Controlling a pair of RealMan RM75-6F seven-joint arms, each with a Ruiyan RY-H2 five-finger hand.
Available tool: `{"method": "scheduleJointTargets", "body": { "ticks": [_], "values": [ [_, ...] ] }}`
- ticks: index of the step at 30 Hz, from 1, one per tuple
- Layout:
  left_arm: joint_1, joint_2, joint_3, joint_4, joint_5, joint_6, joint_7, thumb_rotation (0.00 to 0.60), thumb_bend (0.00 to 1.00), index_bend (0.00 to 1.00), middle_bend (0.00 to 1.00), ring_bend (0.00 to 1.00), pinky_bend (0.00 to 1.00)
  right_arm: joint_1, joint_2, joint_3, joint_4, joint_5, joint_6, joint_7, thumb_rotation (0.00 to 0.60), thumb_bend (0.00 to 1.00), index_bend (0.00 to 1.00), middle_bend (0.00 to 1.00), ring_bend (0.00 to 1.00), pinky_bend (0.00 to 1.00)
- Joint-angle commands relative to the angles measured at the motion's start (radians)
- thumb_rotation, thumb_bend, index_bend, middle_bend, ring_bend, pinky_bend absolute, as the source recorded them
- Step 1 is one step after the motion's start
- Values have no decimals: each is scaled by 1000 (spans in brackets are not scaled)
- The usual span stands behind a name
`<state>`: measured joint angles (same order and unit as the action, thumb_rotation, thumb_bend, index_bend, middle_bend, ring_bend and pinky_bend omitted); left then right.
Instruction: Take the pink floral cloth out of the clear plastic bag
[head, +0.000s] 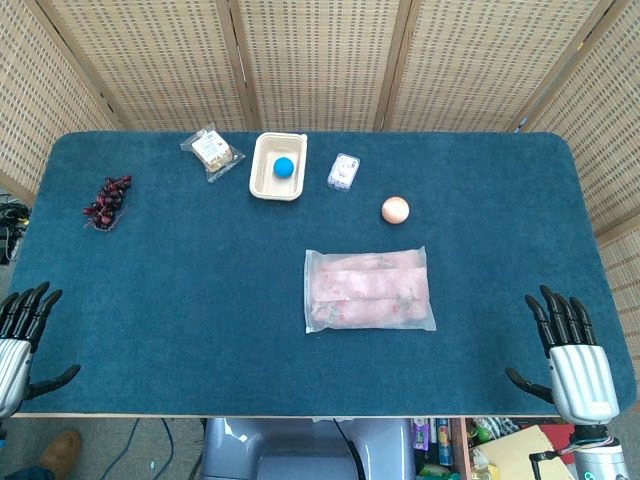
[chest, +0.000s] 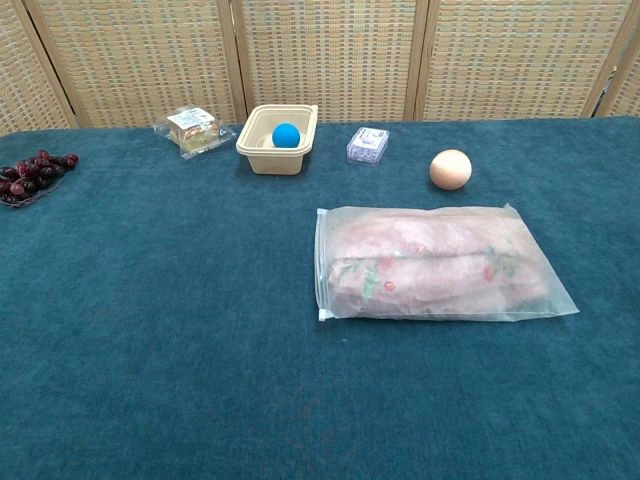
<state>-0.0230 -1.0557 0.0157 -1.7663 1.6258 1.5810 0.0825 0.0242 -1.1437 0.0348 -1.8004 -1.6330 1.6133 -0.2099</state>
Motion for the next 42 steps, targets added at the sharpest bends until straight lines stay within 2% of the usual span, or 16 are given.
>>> {"method": "scheduleJointTargets", "body": {
  "ticks": [1, 7, 9, 13, 18, 20, 22, 30, 42],
  "values": [
    [0, -4, 0, 3, 5, 3, 0, 600, 40, 0, 0, 0, 0, -2, -1, 1, 5, 4, -2, 7, 600, 0, 0, 0, 0, 0],
    [-1, -7, -2, 9, 5, 3, -11, 600, 41, 0, 0, 0, 0, 26, -27, 17, 23, -12, -22, 30, 600, 0, 0, 0, 0, 0],
    [-3, -7, -5, 10, 3, 1, -18, 600, 44, 0, 0, 0, 0, 68, -26, 36, 21, -15, -73, 38, 600, 0, 0, 0, 0, 0],
    [-8, -9, -7, 18, 6, -3, -39, 600, 50, 0, 0, 0, 0, 200, -5, 105, -25, 33, -245, 68, 600, 0, 0, 0, 0, 0],
    [-20, -18, -14, 23, -17, -31, -24, 600, 51, 0, 0, 0, 0, 401, -16, 189, -104, 194, -545, 70, 600, 0, 0, 0, 0, 0],
    [-29, -23, -21, 19, -44, -55, -17, 600, 52, 0, 0, 0, 0, 499, -78, 224, -79, 319, -670, 6, 600, 0, 0, 0, 0, 0],
    [-34, -24, -27, 19, -63, -67, -12, 600, 52, 0, 0, 0, 0, 558, -145, 241, -32, 429, -717, -52, 600, 0, 0, 0, 0, 0],
    [-51, -26, -43, 28, -126, -116, -23, 600, 52, 0, 0, 0, 0, 689, -334, 220, 126, 683, -758, -211, 600, 0, 0, 0, 0, 0],
    [-78, -28, -49, 37, -168, -173, -33, 600, 52, 0, 0, 0, 0, 823, -458, 184, 254, 908, -734, -397, 600, 0, 0, 0, 0, 0]
  ]
}}
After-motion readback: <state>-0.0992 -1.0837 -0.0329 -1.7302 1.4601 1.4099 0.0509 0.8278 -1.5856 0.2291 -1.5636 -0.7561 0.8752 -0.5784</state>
